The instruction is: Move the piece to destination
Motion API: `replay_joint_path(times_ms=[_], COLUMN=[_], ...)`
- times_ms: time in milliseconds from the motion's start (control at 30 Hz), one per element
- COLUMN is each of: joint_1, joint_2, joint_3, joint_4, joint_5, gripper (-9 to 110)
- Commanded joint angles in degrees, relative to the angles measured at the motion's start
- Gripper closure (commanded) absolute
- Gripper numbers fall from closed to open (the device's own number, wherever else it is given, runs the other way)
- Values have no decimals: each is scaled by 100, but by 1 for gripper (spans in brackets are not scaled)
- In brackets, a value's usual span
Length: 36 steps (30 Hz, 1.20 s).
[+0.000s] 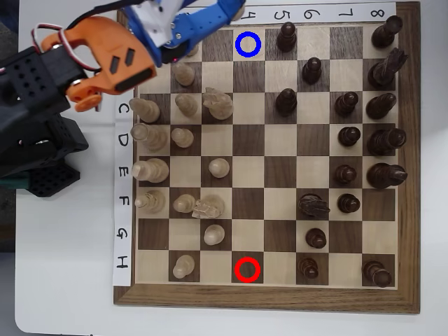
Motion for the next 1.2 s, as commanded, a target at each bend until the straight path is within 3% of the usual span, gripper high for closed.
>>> replay_joint_path(times_ms=[0, 1167], joint_1=[281, 281], joint_2=[-387, -2048], joint_3=[-35, 483], joint_4=[-765, -2180], joint_5=[229, 615], gripper=[100, 98])
